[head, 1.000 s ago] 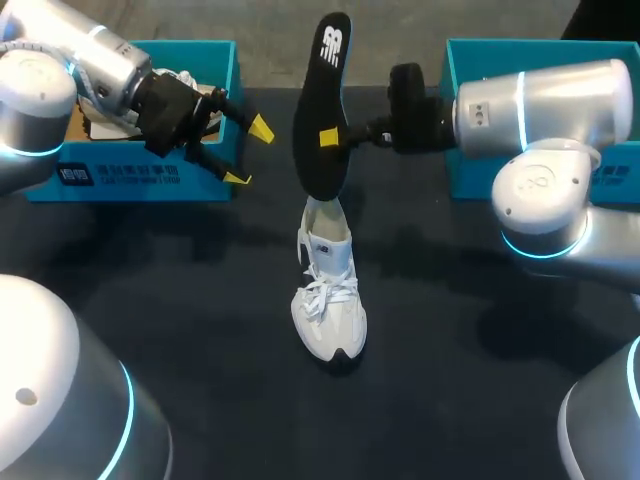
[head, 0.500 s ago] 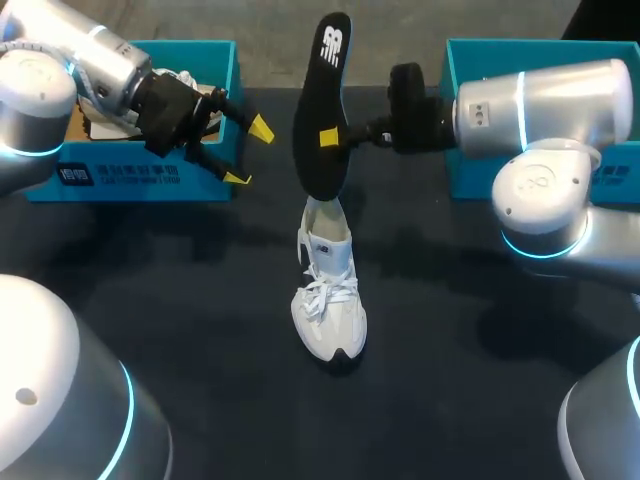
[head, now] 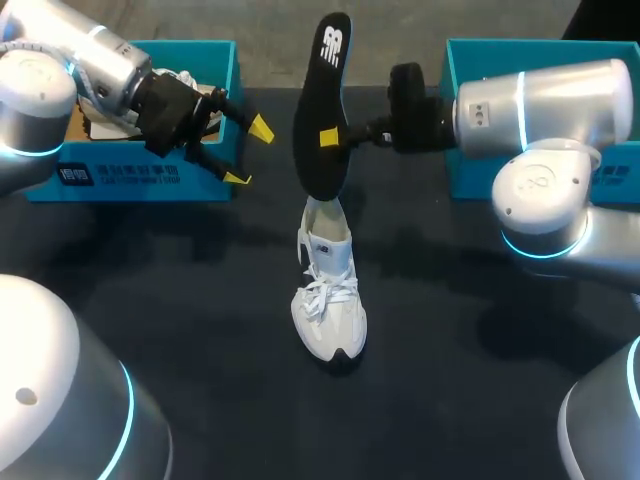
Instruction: Take the shoe out of the shoebox, open the shoe tongue, remove and reinsert the insole, then place the shoe into the shoebox
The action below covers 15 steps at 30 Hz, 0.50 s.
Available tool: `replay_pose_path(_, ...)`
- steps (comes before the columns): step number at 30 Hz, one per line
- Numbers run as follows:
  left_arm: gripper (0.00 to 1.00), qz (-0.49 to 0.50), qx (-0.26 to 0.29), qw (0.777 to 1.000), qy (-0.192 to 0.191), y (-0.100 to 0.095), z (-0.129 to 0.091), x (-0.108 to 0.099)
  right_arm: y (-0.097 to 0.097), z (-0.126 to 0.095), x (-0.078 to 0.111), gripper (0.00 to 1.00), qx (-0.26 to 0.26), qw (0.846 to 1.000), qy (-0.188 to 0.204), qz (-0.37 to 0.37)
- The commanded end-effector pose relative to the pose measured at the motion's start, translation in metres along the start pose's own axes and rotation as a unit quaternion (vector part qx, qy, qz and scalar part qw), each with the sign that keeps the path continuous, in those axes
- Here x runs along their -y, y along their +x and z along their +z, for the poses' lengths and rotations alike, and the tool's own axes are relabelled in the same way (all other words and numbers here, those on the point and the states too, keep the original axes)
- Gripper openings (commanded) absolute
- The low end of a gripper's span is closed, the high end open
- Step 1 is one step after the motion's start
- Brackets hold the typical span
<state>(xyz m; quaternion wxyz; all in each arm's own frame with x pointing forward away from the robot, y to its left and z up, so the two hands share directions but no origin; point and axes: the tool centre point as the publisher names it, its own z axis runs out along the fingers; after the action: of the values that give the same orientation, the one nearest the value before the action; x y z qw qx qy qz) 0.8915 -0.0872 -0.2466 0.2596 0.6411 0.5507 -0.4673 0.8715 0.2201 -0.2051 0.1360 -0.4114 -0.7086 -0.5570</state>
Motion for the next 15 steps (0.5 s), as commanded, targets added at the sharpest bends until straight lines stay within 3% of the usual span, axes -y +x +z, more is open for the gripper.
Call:
replay_pose_path(1, 1.0, -0.004, -0.002, 1.0, -0.014, 0.0, -0.001, 0.001, -0.003, 0.002, 0.003, 0.0, -0.009, 0.999, -0.017, -0.027)
replay_pose_path(15, 1.0, -0.046, 0.015, 0.998, -0.044, 0.023, 0.018, -0.004, -0.03, -0.001, 0.026, 0.0, -0.026, 0.998, -0.02, -0.058)
